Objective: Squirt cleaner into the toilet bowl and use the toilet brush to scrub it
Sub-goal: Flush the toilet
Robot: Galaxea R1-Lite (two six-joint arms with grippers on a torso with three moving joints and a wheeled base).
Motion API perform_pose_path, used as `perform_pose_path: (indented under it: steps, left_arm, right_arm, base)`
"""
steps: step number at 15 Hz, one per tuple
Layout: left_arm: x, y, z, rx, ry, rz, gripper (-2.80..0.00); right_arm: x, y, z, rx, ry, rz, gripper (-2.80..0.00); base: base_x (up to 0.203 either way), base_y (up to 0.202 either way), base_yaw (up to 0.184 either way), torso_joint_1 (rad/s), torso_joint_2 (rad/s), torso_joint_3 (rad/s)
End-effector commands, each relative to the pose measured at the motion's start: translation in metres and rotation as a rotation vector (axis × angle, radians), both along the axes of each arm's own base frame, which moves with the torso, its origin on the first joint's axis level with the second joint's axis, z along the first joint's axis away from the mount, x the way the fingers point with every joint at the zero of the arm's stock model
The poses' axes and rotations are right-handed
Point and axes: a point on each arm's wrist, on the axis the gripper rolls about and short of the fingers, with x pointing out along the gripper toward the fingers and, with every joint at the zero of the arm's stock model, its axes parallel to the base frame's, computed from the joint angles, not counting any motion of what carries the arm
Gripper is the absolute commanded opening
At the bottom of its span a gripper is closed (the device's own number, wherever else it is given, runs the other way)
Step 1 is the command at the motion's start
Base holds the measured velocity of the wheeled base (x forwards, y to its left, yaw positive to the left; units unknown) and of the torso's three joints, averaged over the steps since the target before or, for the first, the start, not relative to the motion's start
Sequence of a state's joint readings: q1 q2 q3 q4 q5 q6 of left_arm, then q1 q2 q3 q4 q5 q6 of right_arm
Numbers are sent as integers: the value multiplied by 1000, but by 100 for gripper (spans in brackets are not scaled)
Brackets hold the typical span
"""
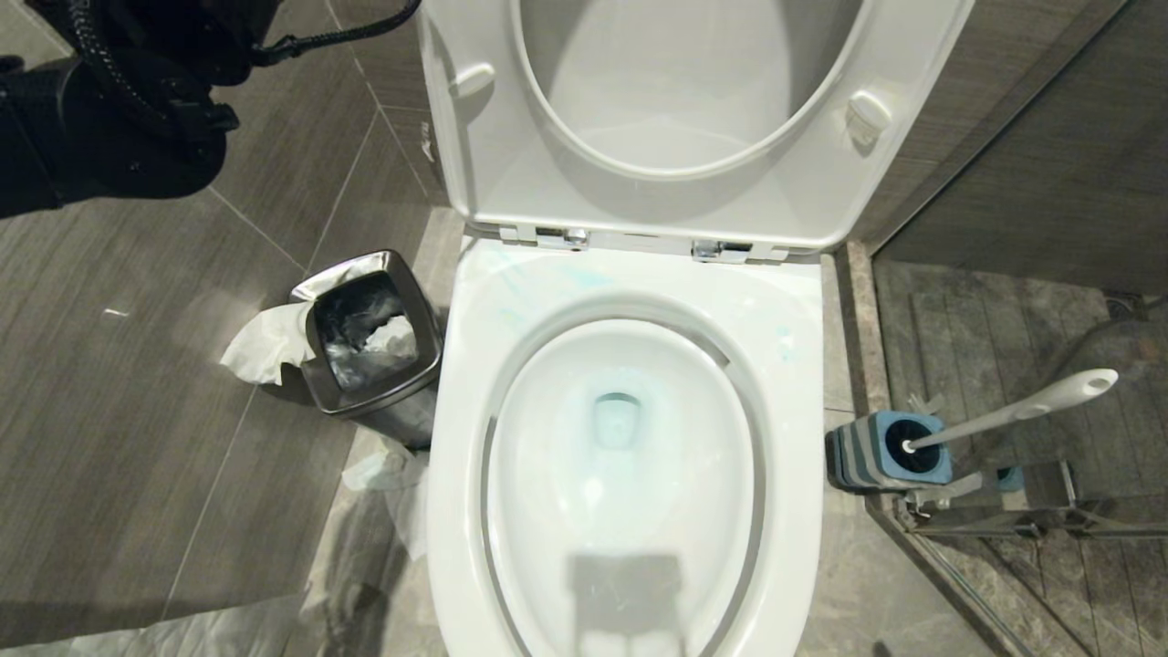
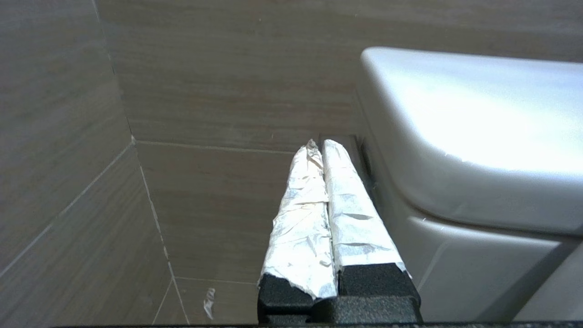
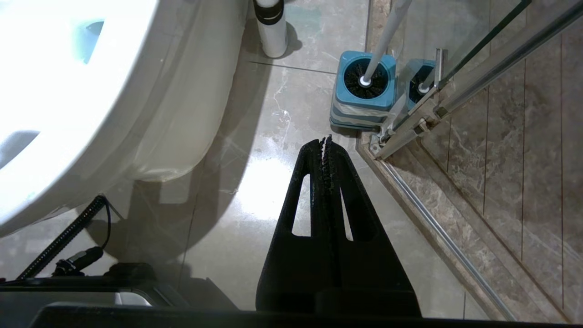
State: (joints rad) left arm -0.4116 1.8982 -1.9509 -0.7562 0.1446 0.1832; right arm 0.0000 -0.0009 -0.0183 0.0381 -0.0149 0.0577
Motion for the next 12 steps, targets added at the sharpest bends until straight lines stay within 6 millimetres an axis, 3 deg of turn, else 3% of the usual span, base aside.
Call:
perform_pose_path:
  steps: [1, 12]
  left_arm:
    - [4, -4, -4, 4, 9, -6, -280]
    - [26, -14, -26, 66, 124, 6, -280]
  right_arm:
    - [0, 0, 0, 1, 1, 0, -280]
    - [0, 0, 0, 1, 1, 0, -280]
  base:
    - [0, 0, 0, 0, 0, 0]
    - [0, 0, 0, 0, 0, 0]
